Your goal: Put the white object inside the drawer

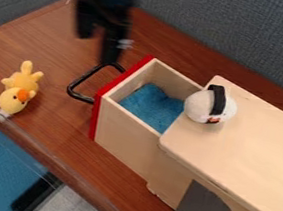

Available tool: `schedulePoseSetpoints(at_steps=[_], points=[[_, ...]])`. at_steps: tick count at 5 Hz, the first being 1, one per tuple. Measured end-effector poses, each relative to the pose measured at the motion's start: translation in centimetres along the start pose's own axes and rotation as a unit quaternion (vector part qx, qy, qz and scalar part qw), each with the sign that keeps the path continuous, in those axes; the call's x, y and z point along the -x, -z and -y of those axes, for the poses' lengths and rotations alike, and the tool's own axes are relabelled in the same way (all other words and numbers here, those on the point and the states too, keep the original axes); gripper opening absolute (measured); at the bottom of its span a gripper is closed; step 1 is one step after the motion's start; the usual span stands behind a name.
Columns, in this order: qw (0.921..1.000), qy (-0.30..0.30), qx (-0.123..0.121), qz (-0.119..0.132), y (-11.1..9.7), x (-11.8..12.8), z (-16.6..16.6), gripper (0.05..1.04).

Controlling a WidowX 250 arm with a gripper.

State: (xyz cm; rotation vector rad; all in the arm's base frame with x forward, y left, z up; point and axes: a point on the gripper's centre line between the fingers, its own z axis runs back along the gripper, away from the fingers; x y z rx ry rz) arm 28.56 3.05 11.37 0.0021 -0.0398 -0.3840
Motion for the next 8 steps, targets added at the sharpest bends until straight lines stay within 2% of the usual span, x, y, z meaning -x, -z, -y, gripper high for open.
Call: schedulePoseSetpoints(at_steps=[2,3,4,5,6,7,8], points=[[0.9963,0.074,-0.005,0.043,-4.1,-4.7,7.7,0.999],[0.9929,0.105,-0.01,0.055,-4.8,-5.7,10.9,0.999],[0.9922,0.114,-0.011,0.049,-4.0,-6.1,12.5,0.999],[0.9939,0.106,-0.02,0.025,-1.5,-6.6,12.3,0.999],[0.9941,0.1,-0.041,0.008,0.2,-7.0,11.5,0.999],[0.9943,0.098,-0.041,-0.001,1.2,-6.9,11.4,0.964],[0.9949,0.097,-0.029,0.007,0.8,-6.0,11.9,0.71]])
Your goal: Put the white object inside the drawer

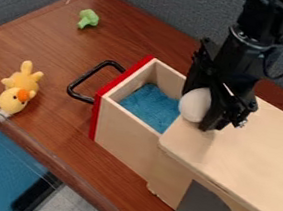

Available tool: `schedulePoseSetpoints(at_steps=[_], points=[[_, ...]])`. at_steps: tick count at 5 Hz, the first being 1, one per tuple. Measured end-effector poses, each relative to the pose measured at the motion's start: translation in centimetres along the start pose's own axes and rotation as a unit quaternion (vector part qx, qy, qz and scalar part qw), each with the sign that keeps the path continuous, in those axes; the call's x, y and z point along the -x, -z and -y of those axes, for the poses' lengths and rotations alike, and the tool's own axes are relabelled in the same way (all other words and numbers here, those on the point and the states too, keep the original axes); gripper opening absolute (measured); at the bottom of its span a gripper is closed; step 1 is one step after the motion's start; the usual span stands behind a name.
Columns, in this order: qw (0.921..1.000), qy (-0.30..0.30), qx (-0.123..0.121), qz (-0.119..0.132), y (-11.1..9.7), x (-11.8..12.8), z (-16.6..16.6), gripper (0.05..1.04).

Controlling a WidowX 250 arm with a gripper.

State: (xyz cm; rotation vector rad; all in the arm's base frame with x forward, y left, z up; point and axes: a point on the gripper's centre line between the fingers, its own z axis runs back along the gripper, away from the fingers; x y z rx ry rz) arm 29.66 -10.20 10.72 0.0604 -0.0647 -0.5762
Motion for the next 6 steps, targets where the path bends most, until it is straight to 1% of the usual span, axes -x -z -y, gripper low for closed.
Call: schedulePoseSetpoints(at_steps=[1,2,3,4,5,6], points=[[0.9994,-0.02,-0.008,0.028,-3.0,0.9,-1.1,0.613],[0.9953,-0.081,-0.025,0.046,-4.9,3.0,-3.9,0.611],[0.9893,-0.139,-0.038,0.024,-3.4,5.4,-6.4,0.611],[0.9838,-0.178,-0.022,-0.002,0.4,6.4,-7.6,0.611],[0.981,-0.194,-0.008,-0.003,3.1,6.2,-7.4,0.611],[0.9819,-0.189,-0.002,0.017,3.2,5.1,-6.7,0.611]])
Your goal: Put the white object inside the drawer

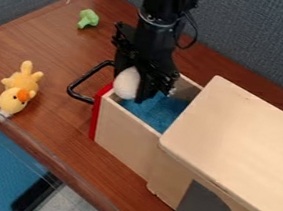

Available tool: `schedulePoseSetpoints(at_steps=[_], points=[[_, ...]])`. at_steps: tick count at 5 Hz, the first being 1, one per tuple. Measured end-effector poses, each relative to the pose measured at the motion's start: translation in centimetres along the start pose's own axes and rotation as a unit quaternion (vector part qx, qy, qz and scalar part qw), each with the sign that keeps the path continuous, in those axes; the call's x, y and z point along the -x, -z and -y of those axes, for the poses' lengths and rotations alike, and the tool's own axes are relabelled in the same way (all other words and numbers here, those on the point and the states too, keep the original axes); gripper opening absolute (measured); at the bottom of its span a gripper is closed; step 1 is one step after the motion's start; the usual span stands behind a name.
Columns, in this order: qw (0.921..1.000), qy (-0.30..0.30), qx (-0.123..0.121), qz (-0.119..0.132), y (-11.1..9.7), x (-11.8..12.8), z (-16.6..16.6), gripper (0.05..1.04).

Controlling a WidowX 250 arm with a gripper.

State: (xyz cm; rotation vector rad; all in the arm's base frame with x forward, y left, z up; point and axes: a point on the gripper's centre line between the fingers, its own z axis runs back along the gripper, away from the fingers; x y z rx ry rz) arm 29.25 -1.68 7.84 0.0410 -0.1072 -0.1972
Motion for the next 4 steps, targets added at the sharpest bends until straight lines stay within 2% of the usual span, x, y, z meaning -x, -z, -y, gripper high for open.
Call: schedulePoseSetpoints(at_steps=[1,2,3,4], points=[[0.9998,0.016,0.008,0.003,-0.1,-0.3,1.8,0.61],[0.9999,0.009,0.006,0.002,-0.2,-0.3,1.8,0.664],[1.0,-0.001,-0.006,-0.002,-0.7,-0.5,1.3,0.943],[0.9995,-0.021,-0.018,0.018,-2.6,-0.5,0.1,1.007]])
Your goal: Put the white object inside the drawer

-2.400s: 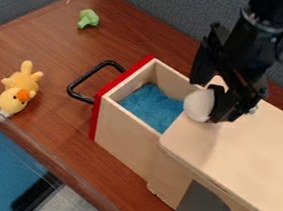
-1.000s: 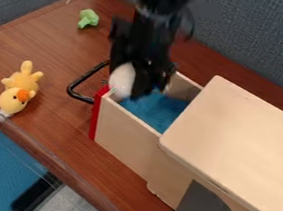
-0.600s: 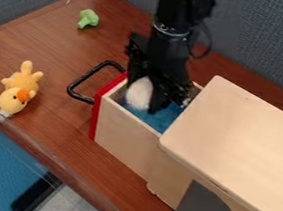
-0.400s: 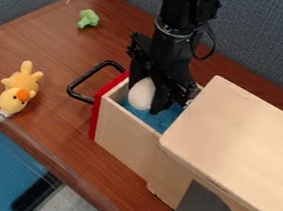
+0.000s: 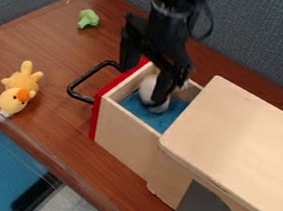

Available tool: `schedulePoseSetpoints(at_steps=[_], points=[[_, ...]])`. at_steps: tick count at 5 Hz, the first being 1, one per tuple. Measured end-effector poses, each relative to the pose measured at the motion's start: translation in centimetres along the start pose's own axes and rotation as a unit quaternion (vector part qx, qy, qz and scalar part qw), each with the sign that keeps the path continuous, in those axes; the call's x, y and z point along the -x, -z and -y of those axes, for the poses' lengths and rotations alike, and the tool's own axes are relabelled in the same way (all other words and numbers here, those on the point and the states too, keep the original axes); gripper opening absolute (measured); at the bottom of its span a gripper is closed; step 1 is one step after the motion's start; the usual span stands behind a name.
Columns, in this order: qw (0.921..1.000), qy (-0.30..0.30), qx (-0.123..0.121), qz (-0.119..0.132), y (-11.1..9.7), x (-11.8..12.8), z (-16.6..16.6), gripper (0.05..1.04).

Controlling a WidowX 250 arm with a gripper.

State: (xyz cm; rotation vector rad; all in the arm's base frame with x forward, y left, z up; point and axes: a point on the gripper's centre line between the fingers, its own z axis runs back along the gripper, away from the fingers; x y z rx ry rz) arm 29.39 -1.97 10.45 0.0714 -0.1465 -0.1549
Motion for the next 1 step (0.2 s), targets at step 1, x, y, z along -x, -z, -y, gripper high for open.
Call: schedulePoseSetpoints(at_steps=[1], points=[[0.9999,-0.012,-0.008,-0.002,-1.91,0.75,-0.72,1.002]])
